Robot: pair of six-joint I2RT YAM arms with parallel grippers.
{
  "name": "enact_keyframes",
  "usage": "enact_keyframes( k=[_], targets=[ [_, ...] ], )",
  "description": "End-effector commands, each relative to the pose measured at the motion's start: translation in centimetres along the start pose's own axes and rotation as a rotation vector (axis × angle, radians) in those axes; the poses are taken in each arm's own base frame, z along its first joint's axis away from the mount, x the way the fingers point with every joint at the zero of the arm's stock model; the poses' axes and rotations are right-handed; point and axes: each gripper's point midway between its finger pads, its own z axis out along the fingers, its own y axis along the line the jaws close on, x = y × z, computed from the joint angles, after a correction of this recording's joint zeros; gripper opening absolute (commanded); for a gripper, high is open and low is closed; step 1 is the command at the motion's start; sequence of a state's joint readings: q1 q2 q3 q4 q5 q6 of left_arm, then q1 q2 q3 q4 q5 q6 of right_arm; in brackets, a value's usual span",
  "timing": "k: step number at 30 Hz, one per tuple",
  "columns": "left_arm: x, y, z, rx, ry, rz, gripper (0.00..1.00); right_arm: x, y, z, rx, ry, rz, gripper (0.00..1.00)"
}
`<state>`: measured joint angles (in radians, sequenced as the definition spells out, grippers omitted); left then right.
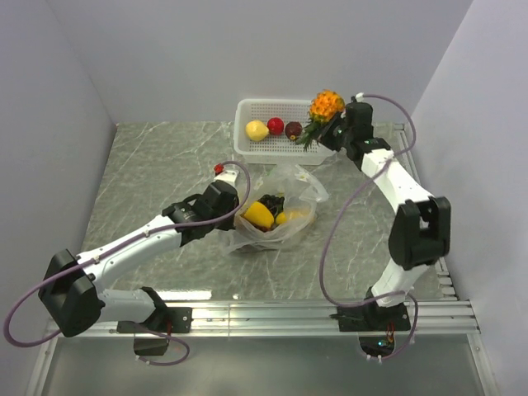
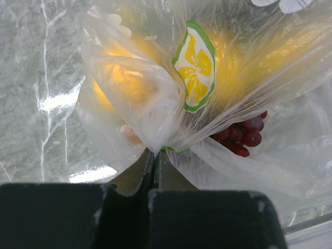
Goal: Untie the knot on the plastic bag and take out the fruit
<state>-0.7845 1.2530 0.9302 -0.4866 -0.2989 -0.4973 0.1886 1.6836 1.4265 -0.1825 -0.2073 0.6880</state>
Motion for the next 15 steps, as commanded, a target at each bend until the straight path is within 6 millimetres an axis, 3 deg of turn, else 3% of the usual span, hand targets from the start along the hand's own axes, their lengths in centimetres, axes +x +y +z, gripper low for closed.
enact_keyframes(
  k=[1, 3, 5, 6, 9, 12, 15],
  targets=[
    [-0.9, 0.5, 0.5, 0.016, -0.025, -0.002, 0.01, -4.1, 1.9, 2.8, -0.068, -0.123, 0.019, 0.00],
    [-0.7, 1.0, 0.7, 0.000, -0.010, -0.007, 0.01, -4.0, 1.7, 4.4, -0.074, -0.106, 0.033, 0.06],
    [-1.0, 1.2, 0.6, 0.004, -0.026, -0.024, 0.01, -3.2, 0.6, 6.7, -0.059, -0.085, 0.035, 0.23],
    [-1.0, 1.2, 0.5, 0.009, -0.031, -0.030, 0.01, -3.3, 0.6, 7.1, -0.063, -0.086, 0.026, 0.47],
    [-0.9, 1.5, 0.4, 0.007, -0.034, -0.044, 0.01, -3.4, 0.2, 7.9, -0.051, -0.094, 0.010, 0.79],
    [-0.6, 1.9, 0.6, -0.016, -0.023, -0.039, 0.01, -4.2, 0.1, 7.1, -0.021, -0.121, -0.012, 0.88],
    [-0.8, 1.8, 0.5, -0.005, -0.022, -0.043, 0.01, -4.6, 0.8, 5.1, -0.019, -0.124, -0.056, 0.89]
  ],
)
